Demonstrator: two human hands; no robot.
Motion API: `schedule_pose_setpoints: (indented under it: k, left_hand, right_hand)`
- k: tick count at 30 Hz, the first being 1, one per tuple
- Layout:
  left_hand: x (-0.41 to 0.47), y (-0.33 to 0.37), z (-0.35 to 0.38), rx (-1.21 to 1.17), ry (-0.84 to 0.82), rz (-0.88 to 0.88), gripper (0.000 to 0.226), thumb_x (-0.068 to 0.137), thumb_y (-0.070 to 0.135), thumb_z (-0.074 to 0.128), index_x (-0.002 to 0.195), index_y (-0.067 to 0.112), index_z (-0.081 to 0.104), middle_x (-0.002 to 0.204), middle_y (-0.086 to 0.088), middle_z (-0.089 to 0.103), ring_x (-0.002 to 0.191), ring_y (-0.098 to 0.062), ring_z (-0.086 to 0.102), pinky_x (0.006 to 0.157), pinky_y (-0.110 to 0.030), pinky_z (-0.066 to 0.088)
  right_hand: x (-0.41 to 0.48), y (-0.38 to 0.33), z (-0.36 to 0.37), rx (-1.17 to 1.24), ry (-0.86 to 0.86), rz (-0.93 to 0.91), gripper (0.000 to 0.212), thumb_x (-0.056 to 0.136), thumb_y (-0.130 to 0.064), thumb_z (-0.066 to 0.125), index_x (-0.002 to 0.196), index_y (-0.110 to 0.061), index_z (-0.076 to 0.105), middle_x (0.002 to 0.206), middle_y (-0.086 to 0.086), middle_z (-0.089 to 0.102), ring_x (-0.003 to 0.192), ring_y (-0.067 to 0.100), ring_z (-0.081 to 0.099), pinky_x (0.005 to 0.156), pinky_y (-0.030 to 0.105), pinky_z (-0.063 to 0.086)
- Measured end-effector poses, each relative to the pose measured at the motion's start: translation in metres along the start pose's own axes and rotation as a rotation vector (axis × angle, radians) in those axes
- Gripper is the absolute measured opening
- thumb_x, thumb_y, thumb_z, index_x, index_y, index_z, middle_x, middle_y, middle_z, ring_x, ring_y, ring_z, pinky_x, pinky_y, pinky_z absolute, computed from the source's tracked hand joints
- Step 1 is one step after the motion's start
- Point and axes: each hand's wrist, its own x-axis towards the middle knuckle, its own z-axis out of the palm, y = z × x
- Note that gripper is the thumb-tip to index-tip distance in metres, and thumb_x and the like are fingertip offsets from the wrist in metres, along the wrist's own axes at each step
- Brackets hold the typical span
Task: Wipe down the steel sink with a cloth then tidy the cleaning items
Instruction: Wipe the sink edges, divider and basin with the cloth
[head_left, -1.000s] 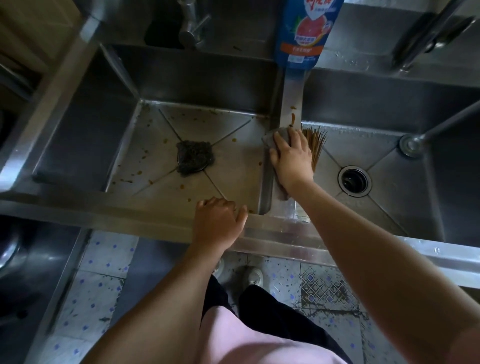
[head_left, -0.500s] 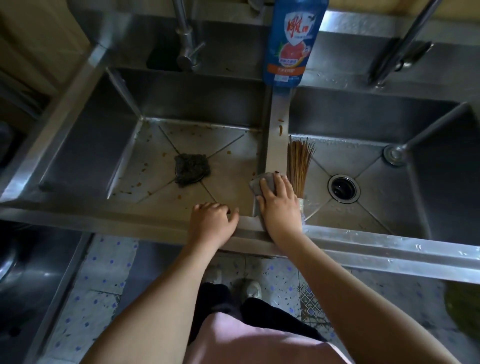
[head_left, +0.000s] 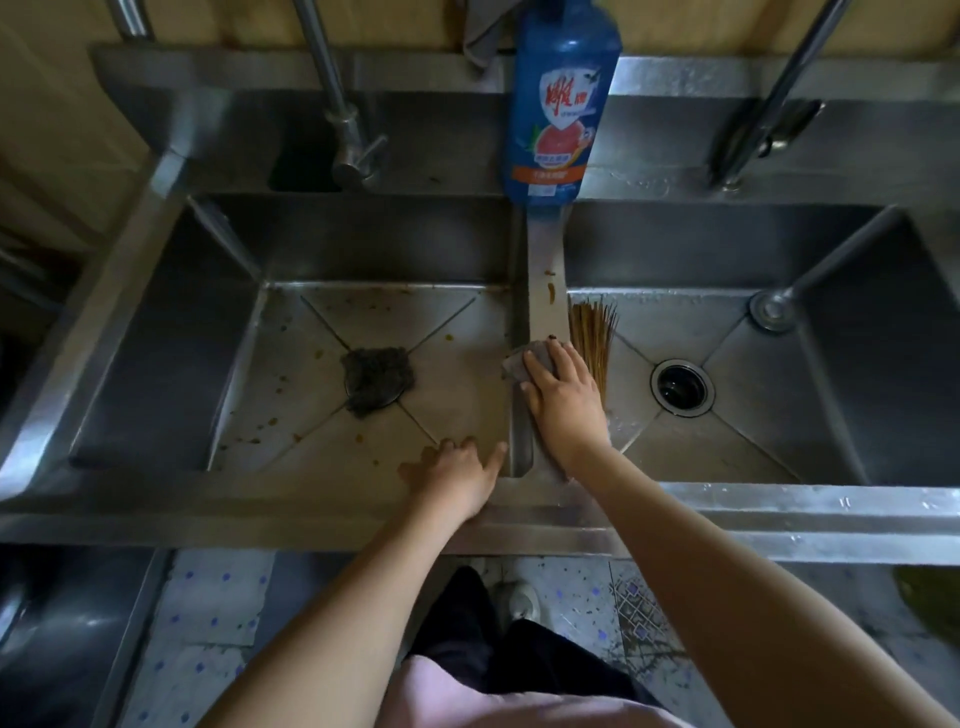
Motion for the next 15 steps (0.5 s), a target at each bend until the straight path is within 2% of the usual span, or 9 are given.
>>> schedule_pose_setpoints:
  k: [3,5,8,11,13,15]
  left_hand:
    - [0.013,0.005,-0.008,-0.07,-0.032,0.053,0.059,0.094,0.056,0.02,0.128,0.014,0.044,0.13,-0.017,0.048,0.119,-0.034,0.045,0.102,-0.044,0.036]
    - [0.018,0.007,-0.01,-0.164,-0.066,0.139,0.058,0.094,0.054,0.025,0.138,0.016,0.033,0.138,-0.014,0.043,0.124,-0.032,0.043,0.103,-0.04,0.036]
    - [0.023,0.012,-0.014,-0.296,-0.018,0.294,0.062,0.096,0.047,0.033,0.147,0.021,0.011,0.15,-0.009,0.027,0.133,-0.026,0.034,0.105,-0.035,0.03]
    - [0.031,0.02,-0.016,-0.343,0.057,0.379,0.065,0.096,0.043,0.036,0.148,0.021,0.003,0.154,-0.008,0.019,0.139,-0.022,0.024,0.111,-0.03,0.021]
    - [0.034,0.028,-0.017,-0.412,0.103,0.383,0.065,0.097,0.039,0.036,0.148,0.02,0.001,0.155,-0.005,0.014,0.141,-0.018,0.018,0.109,-0.019,0.011]
    - [0.037,0.04,-0.023,-0.518,0.156,0.403,0.059,0.099,0.03,0.037,0.148,0.019,0.005,0.153,-0.003,0.02,0.137,-0.012,0.023,0.094,0.001,0.0]
  right_hand:
    - [0.011,0.001,-0.004,0.007,-0.021,0.008,0.047,0.1,-0.038,0.029,0.146,-0.026,0.03,0.157,0.002,0.01,0.145,0.021,-0.002,0.115,0.033,-0.001]
    - [0.019,0.001,-0.005,0.022,-0.018,0.022,0.047,0.1,-0.039,0.03,0.145,-0.026,0.031,0.157,0.003,0.012,0.145,0.021,-0.001,0.116,0.033,0.0]
    - [0.033,0.001,-0.007,0.059,-0.017,0.052,0.046,0.1,-0.04,0.032,0.144,-0.028,0.033,0.157,0.001,0.013,0.145,0.02,0.0,0.117,0.036,0.002]
    - [0.048,0.003,-0.008,0.048,-0.021,0.053,0.046,0.099,-0.039,0.032,0.144,-0.027,0.032,0.157,0.001,0.012,0.145,0.02,-0.001,0.118,0.038,0.003]
    - [0.058,0.005,-0.009,0.047,-0.005,0.053,0.046,0.099,-0.039,0.033,0.144,-0.027,0.033,0.157,0.001,0.014,0.145,0.02,0.001,0.119,0.038,0.004]
    - [0.07,0.007,-0.009,0.081,0.007,0.078,0.045,0.099,-0.038,0.034,0.143,-0.027,0.035,0.157,0.0,0.015,0.145,0.02,0.002,0.119,0.039,0.005]
